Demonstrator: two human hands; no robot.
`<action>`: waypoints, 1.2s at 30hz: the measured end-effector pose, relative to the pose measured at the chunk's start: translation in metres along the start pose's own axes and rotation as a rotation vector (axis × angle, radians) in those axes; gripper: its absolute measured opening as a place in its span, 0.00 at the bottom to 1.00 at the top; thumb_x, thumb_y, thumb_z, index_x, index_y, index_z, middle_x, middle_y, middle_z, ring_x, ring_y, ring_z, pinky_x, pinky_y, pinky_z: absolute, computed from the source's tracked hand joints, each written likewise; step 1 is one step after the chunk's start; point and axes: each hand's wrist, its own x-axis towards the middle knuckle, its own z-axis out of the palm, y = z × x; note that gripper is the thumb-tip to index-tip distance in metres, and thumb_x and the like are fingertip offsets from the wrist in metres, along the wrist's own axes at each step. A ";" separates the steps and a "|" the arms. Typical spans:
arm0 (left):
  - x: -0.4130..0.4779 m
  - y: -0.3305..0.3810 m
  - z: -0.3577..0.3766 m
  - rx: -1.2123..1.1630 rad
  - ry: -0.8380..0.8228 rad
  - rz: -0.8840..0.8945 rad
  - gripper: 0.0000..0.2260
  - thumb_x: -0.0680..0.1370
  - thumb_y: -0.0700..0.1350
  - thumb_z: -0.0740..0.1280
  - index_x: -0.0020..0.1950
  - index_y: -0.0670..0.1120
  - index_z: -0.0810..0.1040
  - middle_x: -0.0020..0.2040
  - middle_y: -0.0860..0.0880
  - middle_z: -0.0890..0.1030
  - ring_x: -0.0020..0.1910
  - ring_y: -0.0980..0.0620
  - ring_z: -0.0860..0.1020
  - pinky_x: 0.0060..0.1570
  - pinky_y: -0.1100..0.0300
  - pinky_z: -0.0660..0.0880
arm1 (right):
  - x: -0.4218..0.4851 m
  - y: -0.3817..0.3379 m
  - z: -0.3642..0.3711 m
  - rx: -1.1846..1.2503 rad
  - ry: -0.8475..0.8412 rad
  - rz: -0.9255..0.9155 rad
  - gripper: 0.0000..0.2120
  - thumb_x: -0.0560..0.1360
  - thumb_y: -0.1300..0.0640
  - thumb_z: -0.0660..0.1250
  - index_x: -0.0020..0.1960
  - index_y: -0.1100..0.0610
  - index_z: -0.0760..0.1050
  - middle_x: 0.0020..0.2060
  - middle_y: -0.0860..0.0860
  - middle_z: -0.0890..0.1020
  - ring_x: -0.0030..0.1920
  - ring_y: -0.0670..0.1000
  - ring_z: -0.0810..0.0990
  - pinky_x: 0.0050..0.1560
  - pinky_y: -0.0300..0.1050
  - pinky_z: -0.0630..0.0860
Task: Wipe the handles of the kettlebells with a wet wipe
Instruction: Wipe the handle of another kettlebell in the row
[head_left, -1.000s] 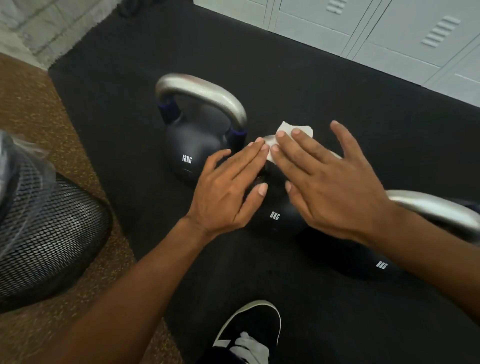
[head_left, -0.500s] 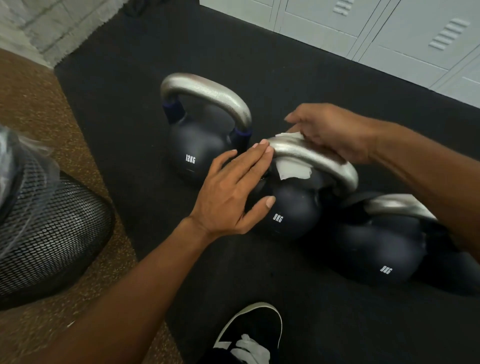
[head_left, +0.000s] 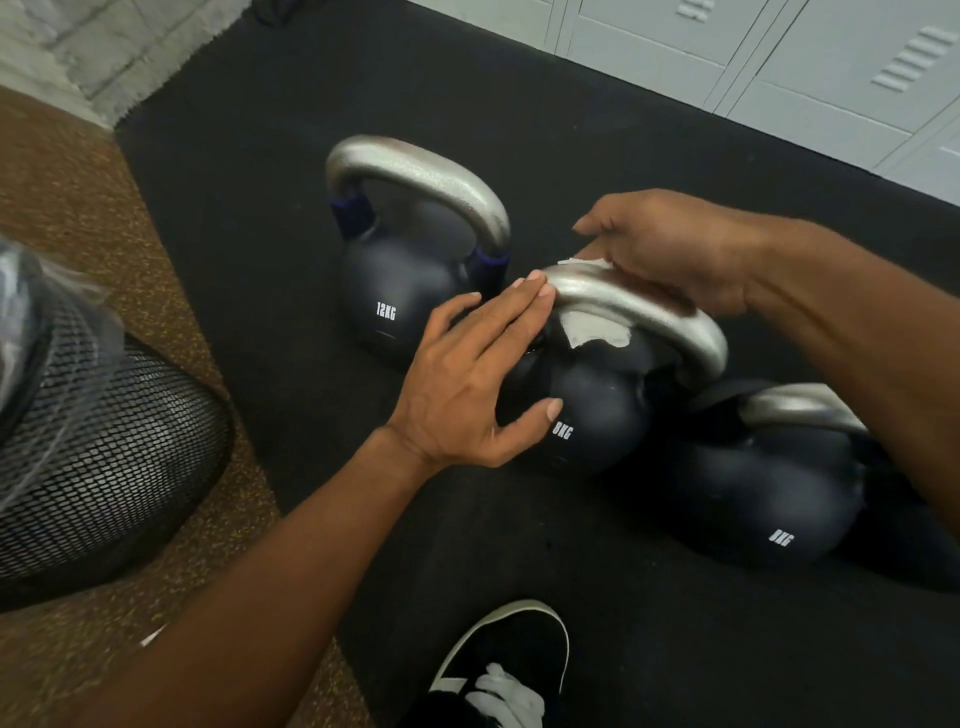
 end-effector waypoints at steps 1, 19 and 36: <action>0.000 0.000 0.000 -0.013 -0.002 -0.001 0.35 0.77 0.60 0.63 0.76 0.37 0.70 0.77 0.40 0.69 0.76 0.49 0.70 0.69 0.42 0.68 | -0.005 0.001 0.004 -0.164 0.125 -0.114 0.25 0.79 0.43 0.56 0.56 0.62 0.82 0.56 0.60 0.84 0.48 0.59 0.82 0.59 0.57 0.77; 0.033 0.087 -0.048 -1.376 0.060 -1.301 0.28 0.85 0.60 0.47 0.61 0.49 0.84 0.57 0.52 0.86 0.59 0.56 0.83 0.71 0.48 0.68 | -0.048 0.056 0.074 -1.314 0.607 -0.495 0.33 0.77 0.47 0.48 0.79 0.60 0.61 0.78 0.57 0.63 0.78 0.55 0.61 0.74 0.70 0.53; 0.072 0.097 -0.061 -1.890 0.177 -1.458 0.39 0.80 0.70 0.50 0.73 0.39 0.74 0.66 0.40 0.81 0.69 0.44 0.77 0.75 0.46 0.67 | -0.058 0.048 0.074 -0.891 0.585 -0.643 0.39 0.74 0.50 0.48 0.82 0.54 0.39 0.75 0.50 0.70 0.77 0.48 0.65 0.77 0.66 0.39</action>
